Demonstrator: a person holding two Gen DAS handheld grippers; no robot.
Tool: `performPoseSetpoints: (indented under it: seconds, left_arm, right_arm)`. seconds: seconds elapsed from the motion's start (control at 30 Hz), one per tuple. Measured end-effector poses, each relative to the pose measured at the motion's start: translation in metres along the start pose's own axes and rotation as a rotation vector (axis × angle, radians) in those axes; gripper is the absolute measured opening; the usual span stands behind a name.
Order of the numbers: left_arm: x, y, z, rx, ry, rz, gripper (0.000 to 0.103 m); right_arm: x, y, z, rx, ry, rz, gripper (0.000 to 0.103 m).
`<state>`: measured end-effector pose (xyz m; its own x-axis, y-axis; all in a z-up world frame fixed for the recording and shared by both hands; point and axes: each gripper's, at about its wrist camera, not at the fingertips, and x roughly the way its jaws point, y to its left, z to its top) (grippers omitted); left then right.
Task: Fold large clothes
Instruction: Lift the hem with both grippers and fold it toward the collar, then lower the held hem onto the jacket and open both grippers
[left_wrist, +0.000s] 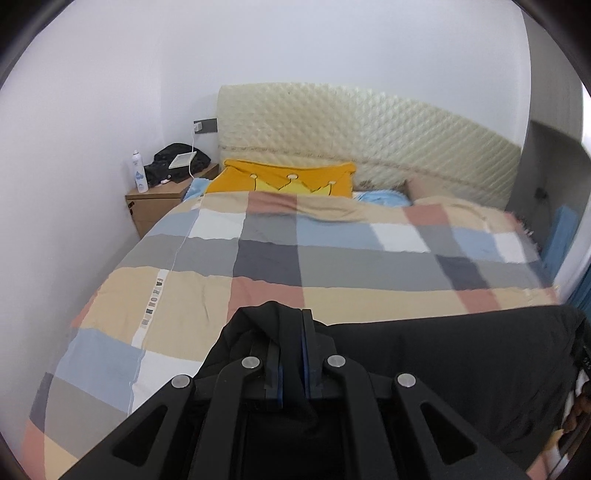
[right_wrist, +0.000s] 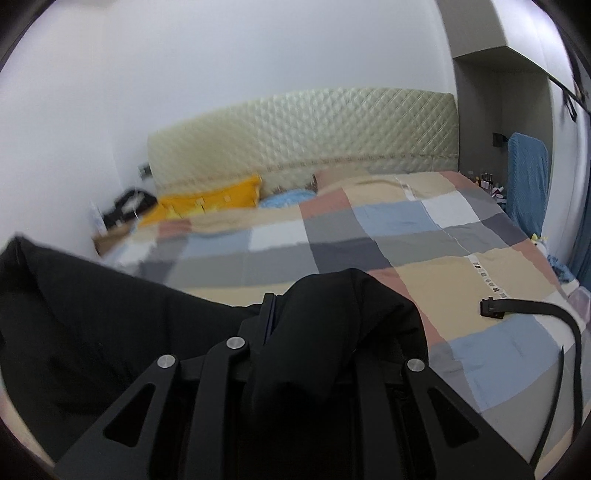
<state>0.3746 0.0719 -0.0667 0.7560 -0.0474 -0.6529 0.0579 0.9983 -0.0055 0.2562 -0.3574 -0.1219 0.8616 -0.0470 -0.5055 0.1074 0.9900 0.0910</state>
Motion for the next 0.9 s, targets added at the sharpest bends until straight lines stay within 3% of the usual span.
performPoseSetpoints:
  seconds: [0.2,0.47,0.6,0.77,0.9]
  left_arm:
    - [0.070,-0.018,-0.003,0.022,0.071,0.066,0.008]
    - [0.146,-0.030,-0.018,0.056,0.190,0.094,0.008]
    - [0.163,-0.022,-0.042,0.035,0.240,0.059,0.008]
    - [0.163,-0.012,-0.051,-0.008,0.236,0.015,0.008]
    - [0.153,0.005,-0.057,-0.081,0.271,-0.088,0.009]
  right_arm:
    - [0.053,-0.004,-0.017,-0.028,0.081,-0.031,0.016]
    - [0.105,-0.005,-0.040,-0.046,0.200,-0.040,0.016]
    - [0.113,0.006,-0.050,-0.084,0.233,-0.039,0.016]
    - [0.109,0.012,-0.051,-0.102,0.221,-0.043,0.017]
    - [0.098,0.004,-0.052,-0.032,0.206,0.009,0.021]
